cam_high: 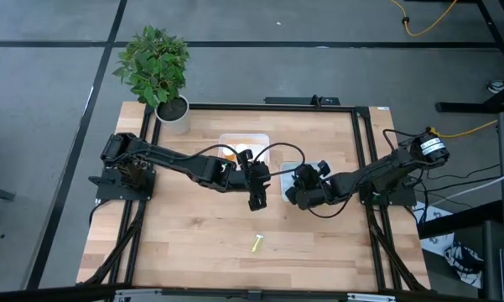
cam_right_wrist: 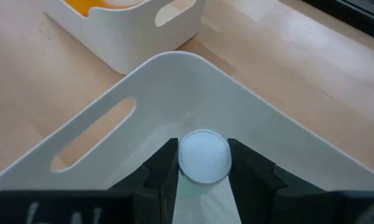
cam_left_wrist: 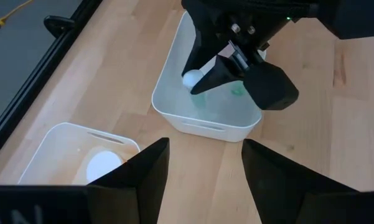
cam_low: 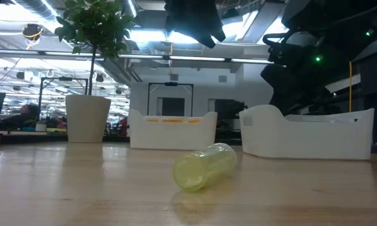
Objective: Pick and place medicine bottles into bin by pill shape (circle, oval)
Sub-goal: Put the small blue pill bottle into the bottom white bin, then put the small yellow pill bottle into the bottom white bin
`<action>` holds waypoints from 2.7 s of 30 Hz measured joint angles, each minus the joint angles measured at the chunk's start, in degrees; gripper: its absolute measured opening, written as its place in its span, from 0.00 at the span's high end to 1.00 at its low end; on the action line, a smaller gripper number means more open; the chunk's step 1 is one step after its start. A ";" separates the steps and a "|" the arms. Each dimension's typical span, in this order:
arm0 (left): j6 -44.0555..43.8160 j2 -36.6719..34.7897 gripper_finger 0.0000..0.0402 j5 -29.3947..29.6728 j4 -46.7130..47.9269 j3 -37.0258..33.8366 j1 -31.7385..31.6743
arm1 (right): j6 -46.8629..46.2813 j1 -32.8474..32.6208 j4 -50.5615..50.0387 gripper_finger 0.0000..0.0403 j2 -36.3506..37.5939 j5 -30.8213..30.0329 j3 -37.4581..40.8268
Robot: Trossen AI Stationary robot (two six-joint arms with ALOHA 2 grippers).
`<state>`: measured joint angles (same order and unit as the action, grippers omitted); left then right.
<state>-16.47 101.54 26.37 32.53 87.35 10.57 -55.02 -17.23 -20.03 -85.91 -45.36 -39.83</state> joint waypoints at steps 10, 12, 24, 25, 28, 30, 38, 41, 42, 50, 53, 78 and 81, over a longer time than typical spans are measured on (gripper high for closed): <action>-0.04 0.02 0.52 0.00 0.00 0.00 0.00 | -1.60 0.00 0.22 0.70 -1.30 0.08 0.00; -0.09 0.02 0.52 0.00 0.00 0.00 -0.02 | -1.60 0.00 0.22 0.70 -1.36 0.06 0.00; -0.11 0.02 0.52 0.00 0.00 0.00 -0.04 | -1.64 0.00 0.55 0.64 -1.36 -0.05 0.00; -0.11 0.02 0.52 0.00 0.00 0.00 -0.04 | -1.68 0.00 0.55 0.61 -1.36 -0.05 0.00; -0.11 0.02 0.52 -0.01 -0.01 0.00 -0.04 | -1.68 0.00 0.55 0.52 -1.36 -0.05 0.00; -0.11 0.02 0.52 -0.01 -0.01 0.00 -0.04 | -1.68 0.00 0.55 0.46 -1.36 -0.05 0.00; -0.11 0.02 0.52 -0.01 -0.01 0.00 -0.04 | 2.32 0.00 -0.74 0.37 -1.36 0.01 -3.61; -0.11 0.02 0.52 -0.01 0.00 0.00 -0.04 | 4.35 0.00 -5.68 0.36 -1.36 0.90 -8.26; -0.11 0.02 0.52 -0.02 0.00 0.00 -0.04 | 4.47 -0.01 -8.52 0.36 -1.36 1.17 -10.18; -4.09 0.02 0.52 -0.09 0.26 0.00 0.02 | -0.49 -0.14 -36.33 0.36 -1.36 1.01 -26.09; -13.02 -0.17 0.52 -0.87 3.80 0.04 0.02 | -3.36 -0.13 -47.50 0.36 -1.33 9.01 -30.52; -44.96 9.43 0.52 -8.97 2.72 0.02 15.61 | 2.10 -14.20 -69.61 0.36 0.83 52.55 -33.03; -45.29 11.31 0.52 -10.51 3.13 -0.02 16.03 | -5.67 -17.56 -69.48 0.36 0.82 52.63 -33.00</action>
<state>-61.76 112.85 15.86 35.66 87.33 26.60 -60.69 -34.79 -89.51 -85.09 7.27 -72.84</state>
